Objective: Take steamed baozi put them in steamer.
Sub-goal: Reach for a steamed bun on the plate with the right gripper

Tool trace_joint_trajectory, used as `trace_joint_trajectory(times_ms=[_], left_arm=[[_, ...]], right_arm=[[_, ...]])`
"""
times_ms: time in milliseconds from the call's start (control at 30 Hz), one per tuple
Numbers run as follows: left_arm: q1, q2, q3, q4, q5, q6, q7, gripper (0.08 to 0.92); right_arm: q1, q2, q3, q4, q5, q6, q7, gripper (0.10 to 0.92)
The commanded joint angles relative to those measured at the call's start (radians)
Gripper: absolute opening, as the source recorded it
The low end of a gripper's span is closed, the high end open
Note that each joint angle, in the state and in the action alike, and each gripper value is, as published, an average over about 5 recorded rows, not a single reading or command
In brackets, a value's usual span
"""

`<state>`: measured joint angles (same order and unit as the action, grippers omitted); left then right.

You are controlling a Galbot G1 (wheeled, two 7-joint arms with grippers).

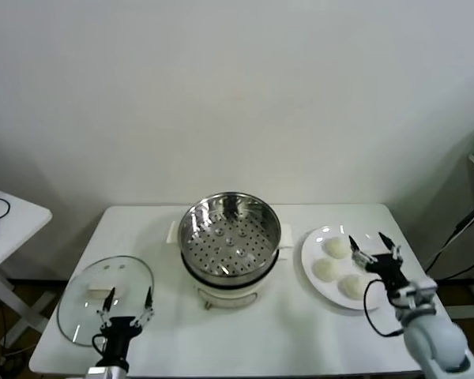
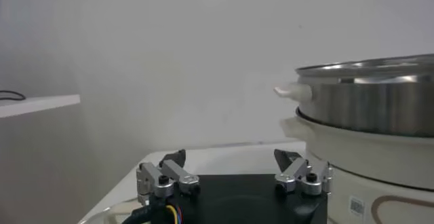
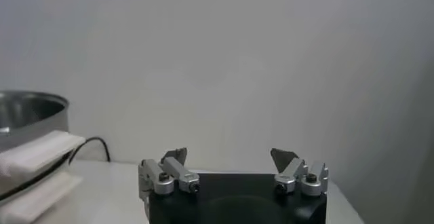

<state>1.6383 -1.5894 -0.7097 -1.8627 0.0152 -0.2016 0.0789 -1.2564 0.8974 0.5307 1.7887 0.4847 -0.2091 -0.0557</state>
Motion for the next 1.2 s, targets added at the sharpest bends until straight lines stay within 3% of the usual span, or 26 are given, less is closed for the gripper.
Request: trace_joint_trajectory(times_ms=[33,200,400,567,700,933,1200], left_arm=[[0.002,0.005,0.001,0.013,0.018,-0.017,0.002,0.823],[-0.003,0.007,0.004,0.026,0.026,-0.025,0.004,0.823],[0.001,0.01,0.007,0.033,0.039,-0.036,0.007,0.823],[0.004,0.012,0.008,0.044,0.043,-0.048,0.007,0.823],[0.005,0.011,0.009,0.047,0.045,-0.055,0.007,0.823],[0.009,0.01,0.005,0.05,0.053,-0.065,0.007,0.823],[0.009,0.008,-0.001,0.065,0.058,-0.078,0.007,0.823]], right_arm=[[0.366,-0.428,-0.242,-0.142,-0.228,-0.228,-0.372,0.823],[0.686,-0.559,-0.585,-0.265,-0.509,-0.028,-0.715,0.823],[1.324,-0.537,-1.273,-0.516,-0.726,0.24,-0.986,0.823],[1.679,-0.394,-1.66,-0.704,-0.592,0.342,-1.119,0.823],[1.741,-0.286,-1.789,-0.792,-0.456,0.329,-1.162,0.823],[1.672,-0.12,-1.784,-0.94,-0.383,0.324,-1.174,0.823],[1.52,0.009,-1.635,-1.078,-0.402,0.332,-1.139,0.823]])
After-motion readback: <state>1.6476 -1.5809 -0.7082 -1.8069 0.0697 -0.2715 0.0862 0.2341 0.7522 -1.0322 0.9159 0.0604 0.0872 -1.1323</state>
